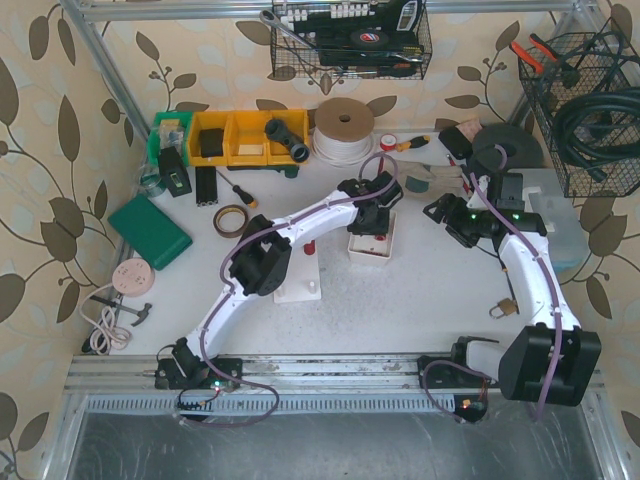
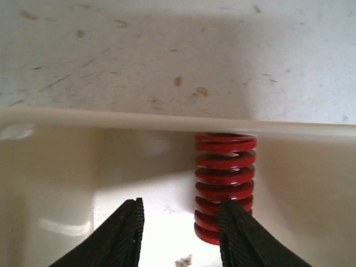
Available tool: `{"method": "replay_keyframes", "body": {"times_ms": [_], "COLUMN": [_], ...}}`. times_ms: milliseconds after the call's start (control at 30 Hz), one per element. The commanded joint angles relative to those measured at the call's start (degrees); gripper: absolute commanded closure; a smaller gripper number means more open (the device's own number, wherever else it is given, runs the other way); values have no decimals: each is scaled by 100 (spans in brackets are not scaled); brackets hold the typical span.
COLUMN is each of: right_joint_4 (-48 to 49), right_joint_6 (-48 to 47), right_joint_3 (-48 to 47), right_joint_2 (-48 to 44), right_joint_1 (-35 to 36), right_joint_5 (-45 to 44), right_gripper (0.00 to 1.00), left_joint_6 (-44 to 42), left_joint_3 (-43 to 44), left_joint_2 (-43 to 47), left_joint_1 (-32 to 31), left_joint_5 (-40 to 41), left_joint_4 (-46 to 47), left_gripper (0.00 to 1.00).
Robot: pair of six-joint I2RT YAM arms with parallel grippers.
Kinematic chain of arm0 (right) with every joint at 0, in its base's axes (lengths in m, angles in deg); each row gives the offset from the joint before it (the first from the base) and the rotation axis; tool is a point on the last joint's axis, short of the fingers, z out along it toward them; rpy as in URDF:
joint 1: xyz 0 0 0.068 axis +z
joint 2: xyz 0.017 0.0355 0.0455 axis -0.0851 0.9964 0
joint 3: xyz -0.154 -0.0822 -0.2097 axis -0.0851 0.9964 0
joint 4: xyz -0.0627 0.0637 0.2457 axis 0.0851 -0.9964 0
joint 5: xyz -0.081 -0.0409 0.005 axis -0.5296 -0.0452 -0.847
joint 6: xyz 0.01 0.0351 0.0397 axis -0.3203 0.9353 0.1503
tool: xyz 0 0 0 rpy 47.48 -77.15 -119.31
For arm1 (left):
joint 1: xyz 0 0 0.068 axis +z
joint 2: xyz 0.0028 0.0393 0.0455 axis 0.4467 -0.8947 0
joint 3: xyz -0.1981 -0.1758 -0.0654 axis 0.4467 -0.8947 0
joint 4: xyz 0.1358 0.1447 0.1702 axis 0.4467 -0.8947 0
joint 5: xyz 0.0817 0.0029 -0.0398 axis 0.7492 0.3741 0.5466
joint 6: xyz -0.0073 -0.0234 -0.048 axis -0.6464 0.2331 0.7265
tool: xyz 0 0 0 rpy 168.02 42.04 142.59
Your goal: Install the large spring
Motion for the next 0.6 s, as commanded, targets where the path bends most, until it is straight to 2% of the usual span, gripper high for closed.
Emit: {"method": "replay_keyframes", "body": {"times_ms": [0,100,300,467,567], "right_joint_4": [9,10,-63,-36,15], "right_joint_6": [-23,-1,-34,-40,-18], "right_joint_3": [-71,-71,-95,-79,-51], "right_joint_2": [-110,-163,-241,-243,-210], "right_joint_1": [-20,-22,-19,-20,-26], "right_joint_5": [-28,-3,-39,-53,-36], "right_gripper": [19,19,19,19,19], "left_joint_6": [-96,-108,-61,159,167], "left_joint_3": [-46,-31,-685,-541,-557], "left_joint_2": [255,347,837,1057,1122], "left_joint_1": [-62,-62,-108,-167,-168], "left_joint_5": [797,936,427,832,703], "left_joint_4": [-813,-869,258,-4,174], "left_gripper": [61,65,57,60,56]}}
